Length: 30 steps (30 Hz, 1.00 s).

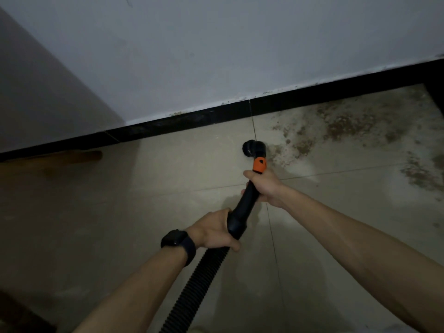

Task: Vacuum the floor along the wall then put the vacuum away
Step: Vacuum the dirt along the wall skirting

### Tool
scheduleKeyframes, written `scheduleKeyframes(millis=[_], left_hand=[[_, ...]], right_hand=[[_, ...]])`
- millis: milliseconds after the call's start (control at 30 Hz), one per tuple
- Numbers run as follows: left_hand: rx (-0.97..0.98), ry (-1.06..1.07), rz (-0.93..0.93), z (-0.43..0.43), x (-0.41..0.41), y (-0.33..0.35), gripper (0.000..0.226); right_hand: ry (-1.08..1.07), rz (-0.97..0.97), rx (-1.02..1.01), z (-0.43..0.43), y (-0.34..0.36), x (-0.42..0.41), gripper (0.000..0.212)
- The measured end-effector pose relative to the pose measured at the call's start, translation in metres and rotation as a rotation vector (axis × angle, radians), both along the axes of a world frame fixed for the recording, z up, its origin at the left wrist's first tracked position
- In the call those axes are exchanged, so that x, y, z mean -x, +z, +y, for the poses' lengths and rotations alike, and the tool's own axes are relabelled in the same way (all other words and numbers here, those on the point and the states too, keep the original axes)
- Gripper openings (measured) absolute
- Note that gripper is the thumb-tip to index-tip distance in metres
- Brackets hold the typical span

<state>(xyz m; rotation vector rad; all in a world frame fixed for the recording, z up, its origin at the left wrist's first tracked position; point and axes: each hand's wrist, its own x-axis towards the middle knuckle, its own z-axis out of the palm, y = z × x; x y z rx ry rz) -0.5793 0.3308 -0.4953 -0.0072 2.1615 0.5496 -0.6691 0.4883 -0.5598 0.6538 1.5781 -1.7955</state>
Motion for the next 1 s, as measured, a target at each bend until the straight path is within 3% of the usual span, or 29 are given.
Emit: scheduleKeyframes(millis=[167,333,467,1000], left_hand=[[-0.004,-0.087,-0.003,0.026,0.006,0.005,0.048],[-0.025,-0.211,-0.029,0.036,-0.014,0.0,0.048],[-0.04,-0.254,-0.027,0.037,-0.023,-0.011,0.051],[-0.107,0.056,0.028,0.005,-0.007,-0.022,0.051]], right_hand=[[-0.096,0.019,-0.071,0.023,-0.005,-0.005,0.039],[-0.132,-0.007,-0.193,0.051,-0.022,-0.04,0.054],[-0.166,-0.014,-0.253,0.056,-0.022,-0.059,0.043],[0.115,0.028,-0.273,-0.007,0.005,0.008,0.041]])
